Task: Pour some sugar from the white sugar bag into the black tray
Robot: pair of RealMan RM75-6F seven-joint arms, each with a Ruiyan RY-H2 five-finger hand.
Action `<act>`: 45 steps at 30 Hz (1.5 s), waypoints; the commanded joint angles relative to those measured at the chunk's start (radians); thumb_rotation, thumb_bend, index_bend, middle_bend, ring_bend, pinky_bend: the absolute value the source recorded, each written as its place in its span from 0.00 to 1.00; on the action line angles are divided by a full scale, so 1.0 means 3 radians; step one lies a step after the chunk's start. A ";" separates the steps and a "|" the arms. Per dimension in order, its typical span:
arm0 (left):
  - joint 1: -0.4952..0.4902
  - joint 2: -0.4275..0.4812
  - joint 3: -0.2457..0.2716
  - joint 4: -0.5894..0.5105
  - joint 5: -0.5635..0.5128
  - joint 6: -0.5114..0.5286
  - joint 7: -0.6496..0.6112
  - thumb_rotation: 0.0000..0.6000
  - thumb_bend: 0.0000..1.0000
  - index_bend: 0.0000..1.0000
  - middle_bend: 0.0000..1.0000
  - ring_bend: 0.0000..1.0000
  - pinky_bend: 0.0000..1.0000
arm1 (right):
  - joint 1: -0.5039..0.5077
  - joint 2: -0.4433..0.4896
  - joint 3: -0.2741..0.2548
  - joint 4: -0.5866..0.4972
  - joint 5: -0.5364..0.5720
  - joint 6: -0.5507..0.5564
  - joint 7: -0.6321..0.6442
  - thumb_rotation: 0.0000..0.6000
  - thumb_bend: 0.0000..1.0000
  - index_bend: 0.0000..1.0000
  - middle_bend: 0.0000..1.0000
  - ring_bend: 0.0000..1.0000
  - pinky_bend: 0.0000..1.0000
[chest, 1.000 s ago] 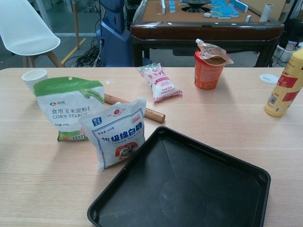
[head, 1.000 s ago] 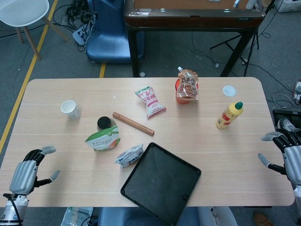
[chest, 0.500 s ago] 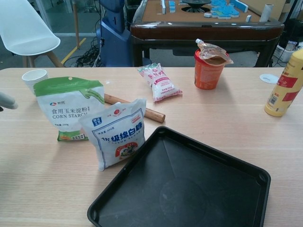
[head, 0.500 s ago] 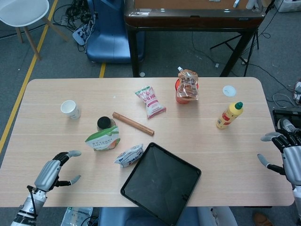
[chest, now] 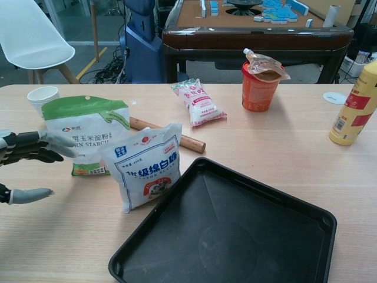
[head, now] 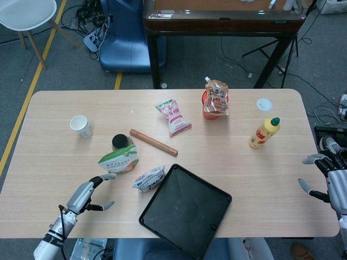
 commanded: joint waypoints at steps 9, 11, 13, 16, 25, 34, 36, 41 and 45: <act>-0.0234 -0.0321 -0.0090 0.0219 -0.0118 -0.0224 -0.0084 1.00 0.22 0.17 0.22 0.20 0.14 | -0.0026 0.0000 -0.0010 0.0022 0.0028 -0.0004 0.0011 1.00 0.23 0.40 0.37 0.22 0.24; -0.0277 -0.0378 -0.0100 0.0259 -0.0138 -0.0269 -0.0081 1.00 0.22 0.17 0.22 0.20 0.14 | -0.0033 0.0001 -0.0013 0.0031 0.0032 -0.0001 0.0022 1.00 0.23 0.40 0.37 0.22 0.24; -0.0318 -0.0433 -0.0110 0.0298 -0.0151 -0.0305 -0.0079 1.00 0.22 0.17 0.22 0.20 0.14 | -0.0041 -0.0001 -0.0015 0.0040 0.0038 0.0000 0.0031 1.00 0.23 0.40 0.37 0.22 0.24; -0.0362 -0.0507 -0.0126 0.0355 -0.0158 -0.0322 -0.0060 1.00 0.22 0.17 0.22 0.20 0.14 | -0.0047 -0.0003 -0.0017 0.0045 0.0042 0.0000 0.0037 1.00 0.23 0.40 0.37 0.22 0.24; -0.0514 -0.0736 -0.0194 0.0526 -0.0217 -0.0403 -0.0061 1.00 0.22 0.15 0.21 0.20 0.14 | -0.0067 0.0003 -0.0016 0.0038 0.0048 0.0014 0.0034 1.00 0.23 0.40 0.37 0.22 0.24; -0.0656 -0.0964 -0.0250 0.0730 -0.0299 -0.0523 -0.0080 1.00 0.21 0.15 0.21 0.20 0.14 | -0.0080 0.0010 -0.0014 0.0028 0.0071 0.0007 0.0023 1.00 0.23 0.40 0.37 0.22 0.24; -0.0690 -0.1006 -0.0267 0.0773 -0.0321 -0.0552 -0.0076 1.00 0.21 0.14 0.21 0.20 0.14 | -0.0082 0.0010 -0.0011 0.0031 0.0074 0.0007 0.0027 1.00 0.23 0.40 0.37 0.22 0.24; -0.0755 -0.1080 -0.0306 0.0853 -0.0376 -0.0603 -0.0086 1.00 0.21 0.13 0.20 0.20 0.14 | -0.0086 0.0010 -0.0008 0.0045 0.0088 0.0001 0.0038 1.00 0.23 0.40 0.37 0.22 0.24; -0.0787 -0.1128 -0.0319 0.0900 -0.0414 -0.0631 -0.0081 1.00 0.21 0.13 0.20 0.20 0.14 | -0.0083 0.0010 -0.0004 0.0051 0.0093 -0.0010 0.0043 1.00 0.23 0.40 0.37 0.22 0.24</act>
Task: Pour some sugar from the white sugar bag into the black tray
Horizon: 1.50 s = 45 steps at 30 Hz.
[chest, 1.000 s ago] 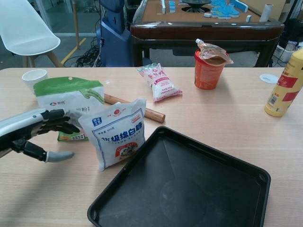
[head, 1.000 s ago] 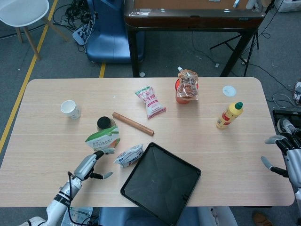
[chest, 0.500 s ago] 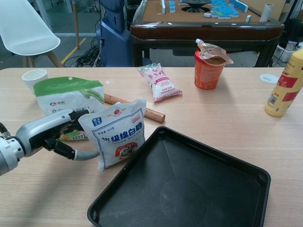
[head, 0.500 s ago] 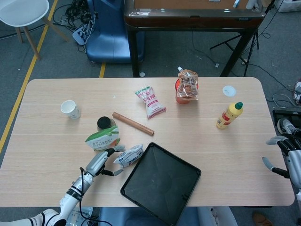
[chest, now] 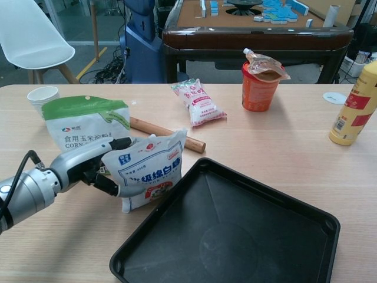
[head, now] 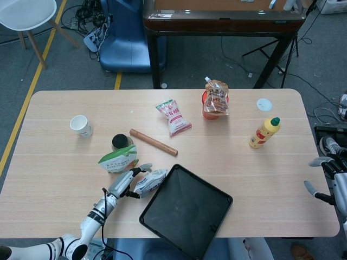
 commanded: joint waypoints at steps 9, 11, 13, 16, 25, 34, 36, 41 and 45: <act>-0.0057 -0.0128 0.0003 0.0137 -0.0072 -0.0064 0.0006 1.00 0.21 0.13 0.20 0.20 0.14 | -0.0001 -0.0001 0.0002 0.0012 0.0004 -0.0010 0.0015 1.00 0.23 0.40 0.37 0.22 0.24; -0.0067 -0.0158 -0.0004 0.0174 -0.0087 -0.0072 0.0005 1.00 0.21 0.13 0.20 0.20 0.14 | -0.0007 -0.0001 0.0001 0.0016 0.0010 -0.0008 0.0021 1.00 0.23 0.40 0.37 0.22 0.24; -0.0079 -0.0185 -0.0012 0.0219 -0.0104 -0.0082 0.0010 1.00 0.21 0.14 0.20 0.20 0.14 | -0.0012 0.0000 0.0002 0.0021 0.0014 -0.0005 0.0028 1.00 0.23 0.40 0.37 0.22 0.24; -0.0090 -0.0220 -0.0023 0.0275 -0.0128 -0.0093 0.0002 1.00 0.21 0.16 0.20 0.20 0.14 | -0.0018 0.0002 0.0001 0.0024 0.0013 0.0001 0.0034 1.00 0.23 0.40 0.37 0.22 0.24; -0.0095 -0.0359 -0.0070 0.0496 -0.0145 -0.0008 -0.0034 1.00 0.21 0.39 0.34 0.32 0.32 | -0.0021 0.0000 0.0000 0.0023 0.0004 0.0002 0.0031 1.00 0.23 0.40 0.37 0.22 0.24; -0.0190 -0.0320 -0.0037 0.0717 0.0056 0.0078 -0.0048 1.00 0.21 0.54 0.60 0.51 0.62 | -0.0027 0.0004 0.0005 0.0001 -0.0011 0.0023 0.0015 1.00 0.23 0.40 0.37 0.22 0.24; -0.0211 -0.0274 -0.0013 0.0741 0.0166 0.0177 -0.0028 1.00 0.21 0.55 0.62 0.52 0.63 | -0.0026 0.0002 0.0007 0.0000 -0.0014 0.0026 0.0015 1.00 0.23 0.40 0.37 0.22 0.24; -0.0273 -0.0102 0.0033 0.0727 0.0403 0.0395 0.0110 1.00 0.21 0.55 0.64 0.54 0.65 | -0.0018 -0.0007 0.0011 -0.0003 -0.0028 0.0026 0.0018 1.00 0.23 0.40 0.37 0.22 0.24; -0.0319 0.0067 0.0061 0.0607 0.0578 0.0567 0.0349 1.00 0.21 0.55 0.65 0.55 0.66 | -0.0019 -0.0012 0.0010 0.0009 -0.0041 0.0034 0.0031 1.00 0.23 0.40 0.37 0.22 0.24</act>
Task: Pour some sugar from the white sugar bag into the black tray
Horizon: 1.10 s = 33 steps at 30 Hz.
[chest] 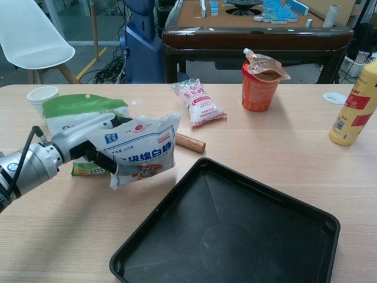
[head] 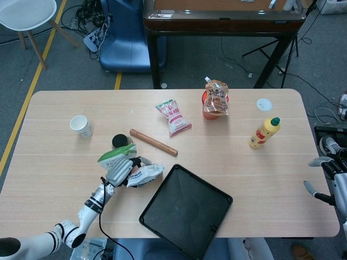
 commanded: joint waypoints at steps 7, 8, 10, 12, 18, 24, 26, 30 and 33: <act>-0.0094 0.0363 0.0075 -0.0471 0.0334 0.0296 0.0908 1.00 0.22 0.56 0.67 0.57 0.68 | -0.0008 -0.0023 -0.0013 0.0045 -0.0035 0.0020 0.0052 1.00 0.23 0.40 0.37 0.22 0.24; -0.0105 0.0386 0.0082 -0.0530 0.0373 0.0314 0.1077 1.00 0.22 0.56 0.67 0.57 0.68 | -0.0011 -0.0027 -0.0015 0.0054 -0.0036 0.0025 0.0064 1.00 0.23 0.40 0.37 0.22 0.24; -0.0118 0.0412 0.0093 -0.0619 0.0420 0.0329 0.1325 1.00 0.21 0.56 0.67 0.57 0.68 | -0.0017 -0.0028 -0.0018 0.0066 -0.0044 0.0036 0.0080 1.00 0.23 0.40 0.37 0.22 0.24; -0.0127 0.0424 0.0104 -0.0721 0.0471 0.0353 0.1587 1.00 0.21 0.55 0.67 0.57 0.68 | -0.0026 -0.0029 -0.0021 0.0075 -0.0058 0.0056 0.0092 1.00 0.23 0.40 0.37 0.22 0.24; -0.0180 0.0392 0.0143 -0.0905 0.0627 0.0346 0.2273 1.00 0.21 0.55 0.67 0.57 0.68 | -0.0055 -0.0029 -0.0033 0.0094 -0.0073 0.0097 0.0126 1.00 0.23 0.40 0.37 0.22 0.24; -0.0263 0.0270 0.0186 -0.0792 0.0866 0.0344 0.2946 1.00 0.21 0.54 0.67 0.58 0.68 | -0.0074 -0.0024 -0.0036 0.0089 -0.0088 0.0132 0.0135 1.00 0.23 0.40 0.37 0.22 0.24; -0.0278 0.0243 0.0200 -0.0788 0.0878 0.0305 0.3062 1.00 0.21 0.53 0.67 0.58 0.68 | -0.0079 -0.0025 -0.0038 0.0092 -0.0088 0.0135 0.0139 1.00 0.23 0.40 0.37 0.22 0.24; -0.0318 0.0197 0.0238 -0.0728 0.0943 0.0228 0.3331 1.00 0.21 0.53 0.67 0.58 0.68 | -0.0084 -0.0027 -0.0040 0.0098 -0.0087 0.0136 0.0148 1.00 0.23 0.40 0.37 0.22 0.24; -0.0341 0.0166 0.0244 -0.0688 0.0940 0.0131 0.3563 1.00 0.21 0.52 0.67 0.58 0.68 | -0.0087 -0.0030 -0.0040 0.0104 -0.0090 0.0139 0.0155 1.00 0.23 0.40 0.37 0.22 0.24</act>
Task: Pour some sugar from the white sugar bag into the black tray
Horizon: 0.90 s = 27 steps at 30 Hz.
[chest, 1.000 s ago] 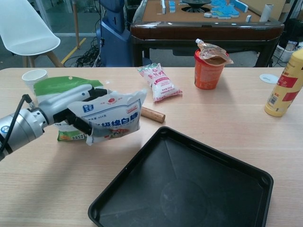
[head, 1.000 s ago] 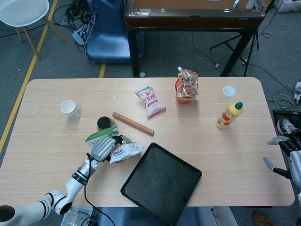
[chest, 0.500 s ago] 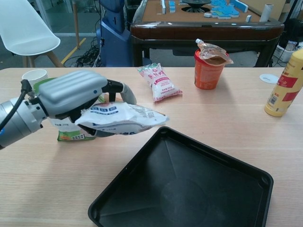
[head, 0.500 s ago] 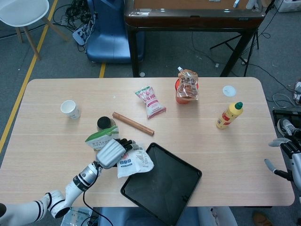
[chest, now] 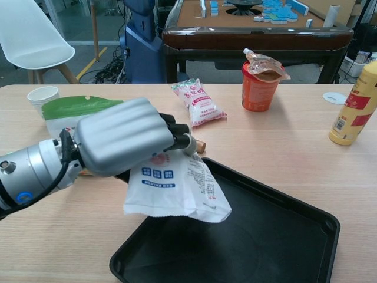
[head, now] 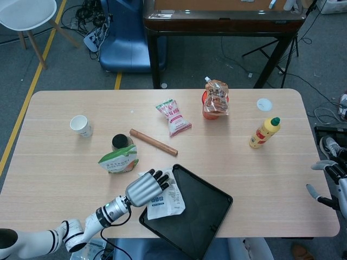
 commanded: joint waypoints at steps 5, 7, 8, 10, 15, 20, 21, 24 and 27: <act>-0.0035 -0.0077 -0.0010 0.0086 -0.0050 -0.0225 0.0604 1.00 0.22 0.50 0.66 0.58 0.68 | -0.0016 -0.0001 -0.0001 0.0023 0.0007 0.0014 0.0027 1.00 0.23 0.40 0.37 0.22 0.24; -0.0030 -0.0073 -0.0032 0.0097 -0.0092 -0.0279 0.0805 1.00 0.22 0.50 0.66 0.58 0.68 | -0.0023 -0.0002 -0.0003 0.0032 0.0010 0.0019 0.0038 1.00 0.23 0.40 0.37 0.22 0.24; -0.0026 -0.0072 -0.0039 0.0101 -0.0104 -0.0294 0.0891 1.00 0.22 0.50 0.66 0.58 0.68 | -0.0025 -0.0003 -0.0003 0.0036 0.0013 0.0020 0.0042 1.00 0.23 0.40 0.37 0.22 0.24; -0.0017 -0.0070 -0.0040 0.0119 -0.0105 -0.0304 0.1059 1.00 0.21 0.49 0.65 0.58 0.68 | -0.0027 -0.0002 -0.0002 0.0040 0.0017 0.0019 0.0047 1.00 0.23 0.40 0.37 0.22 0.24; 0.0062 -0.0062 -0.0040 0.0091 -0.0173 -0.0326 0.1518 1.00 0.21 0.48 0.65 0.59 0.69 | -0.0026 0.0003 0.0007 0.0031 0.0017 0.0023 0.0043 1.00 0.23 0.40 0.37 0.22 0.24; 0.0176 -0.0034 -0.0097 -0.0094 -0.0303 -0.0284 0.1974 1.00 0.21 0.47 0.65 0.60 0.70 | -0.0024 0.0006 0.0013 0.0020 0.0030 0.0012 0.0035 1.00 0.23 0.40 0.37 0.22 0.24; 0.0191 -0.0027 -0.0103 -0.0132 -0.0319 -0.0281 0.2049 1.00 0.21 0.47 0.65 0.61 0.70 | -0.0023 0.0006 0.0014 0.0017 0.0029 0.0012 0.0033 1.00 0.23 0.40 0.37 0.22 0.24; 0.0239 -0.0007 -0.0111 -0.0239 -0.0358 -0.0273 0.2348 1.00 0.21 0.47 0.65 0.61 0.70 | -0.0022 0.0009 0.0018 0.0009 0.0031 0.0011 0.0025 1.00 0.23 0.40 0.37 0.22 0.24; 0.0279 0.0001 -0.0109 -0.0338 -0.0398 -0.0283 0.2603 1.00 0.21 0.46 0.65 0.61 0.70 | -0.0024 0.0013 0.0019 0.0001 0.0032 0.0012 0.0020 1.00 0.23 0.40 0.37 0.22 0.24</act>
